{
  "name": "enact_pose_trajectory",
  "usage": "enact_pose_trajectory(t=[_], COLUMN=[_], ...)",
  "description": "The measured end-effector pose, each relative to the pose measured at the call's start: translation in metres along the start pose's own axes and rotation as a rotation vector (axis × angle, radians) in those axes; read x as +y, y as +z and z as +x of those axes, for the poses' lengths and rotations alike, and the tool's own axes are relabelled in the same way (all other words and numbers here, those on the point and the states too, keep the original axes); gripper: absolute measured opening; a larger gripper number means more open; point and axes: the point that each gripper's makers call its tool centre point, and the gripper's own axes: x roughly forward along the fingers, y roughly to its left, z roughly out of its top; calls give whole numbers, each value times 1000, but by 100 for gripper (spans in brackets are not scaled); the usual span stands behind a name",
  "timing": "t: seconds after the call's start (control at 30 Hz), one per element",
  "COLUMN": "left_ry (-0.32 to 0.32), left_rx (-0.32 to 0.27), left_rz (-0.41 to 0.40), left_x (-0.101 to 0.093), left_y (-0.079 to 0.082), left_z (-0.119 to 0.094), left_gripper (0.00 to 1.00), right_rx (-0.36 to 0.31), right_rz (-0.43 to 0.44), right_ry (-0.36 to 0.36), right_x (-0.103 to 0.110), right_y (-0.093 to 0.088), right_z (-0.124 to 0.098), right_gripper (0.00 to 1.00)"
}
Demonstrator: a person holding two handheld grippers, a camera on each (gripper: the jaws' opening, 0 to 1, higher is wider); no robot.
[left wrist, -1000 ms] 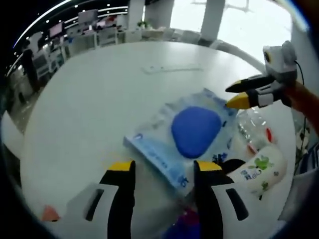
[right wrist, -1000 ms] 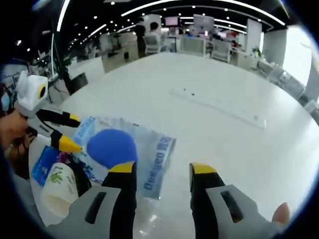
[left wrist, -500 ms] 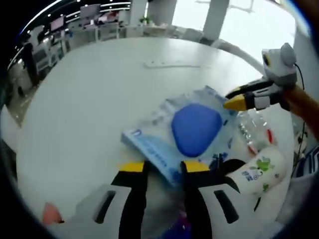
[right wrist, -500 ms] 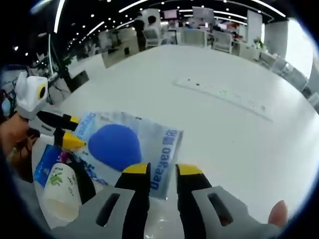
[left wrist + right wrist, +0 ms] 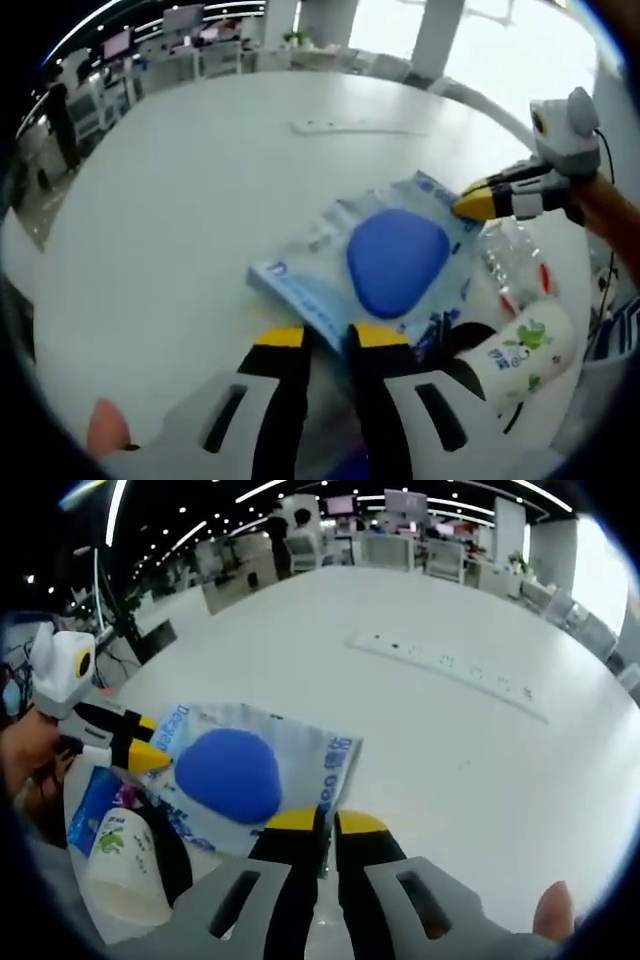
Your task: Arrange the tabletop items into an orderly group along one side of the table until the central work area is clear of visible clutter.
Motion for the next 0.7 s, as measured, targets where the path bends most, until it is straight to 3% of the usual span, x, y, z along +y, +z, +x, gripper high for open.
enact_pose_trajectory(t=[0.3, 0.7], left_ry=[8, 19], left_rx=[-23, -67], left_rz=[-18, -22], left_x=[3, 5], left_y=[9, 24], left_z=[-3, -7], left_gripper=[6, 3], right_rx=[-11, -76], right_rz=[20, 10], right_ry=[0, -13], right_x=[1, -2], right_y=[2, 24], right_z=[-2, -10], right_gripper=[4, 3])
